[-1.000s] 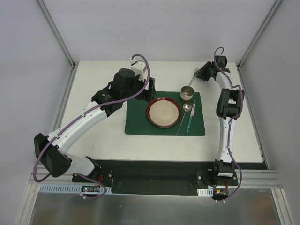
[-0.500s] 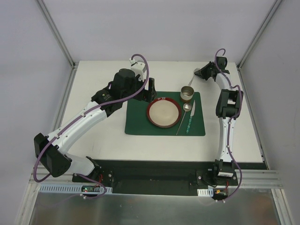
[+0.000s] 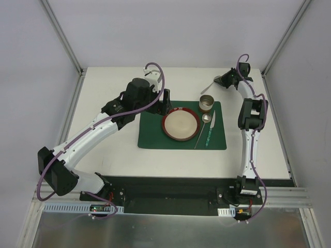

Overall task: Set the dinner table for one person
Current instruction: Pick up the fork from the corner of the board.

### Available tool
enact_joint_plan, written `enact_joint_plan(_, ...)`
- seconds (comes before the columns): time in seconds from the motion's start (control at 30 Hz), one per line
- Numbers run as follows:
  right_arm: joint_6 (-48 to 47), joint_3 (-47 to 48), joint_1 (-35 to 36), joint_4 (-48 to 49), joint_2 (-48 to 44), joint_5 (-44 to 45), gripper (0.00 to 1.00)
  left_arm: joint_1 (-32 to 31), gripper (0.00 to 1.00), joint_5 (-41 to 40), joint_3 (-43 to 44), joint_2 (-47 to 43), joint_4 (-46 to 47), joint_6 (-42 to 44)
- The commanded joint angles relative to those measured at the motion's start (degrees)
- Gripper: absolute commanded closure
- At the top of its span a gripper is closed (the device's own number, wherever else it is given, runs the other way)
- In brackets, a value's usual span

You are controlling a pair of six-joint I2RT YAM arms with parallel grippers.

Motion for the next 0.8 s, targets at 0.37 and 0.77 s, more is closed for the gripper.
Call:
enact_joint_plan(0.37, -3.49, -0.63, -0.67, -3.11, -20.15, -10.0, 1.0, -2.29, 0.24, -2.8, -5.98, 0.71, -0.11, -0.54)
enact_joint_plan(0.77, -7.63, -50.2, 2.75, 11.31, -62.67, -16.7, 0.99, -2.2, 0.23, -3.94, -8.27, -2.11, 5.77, 0.87)
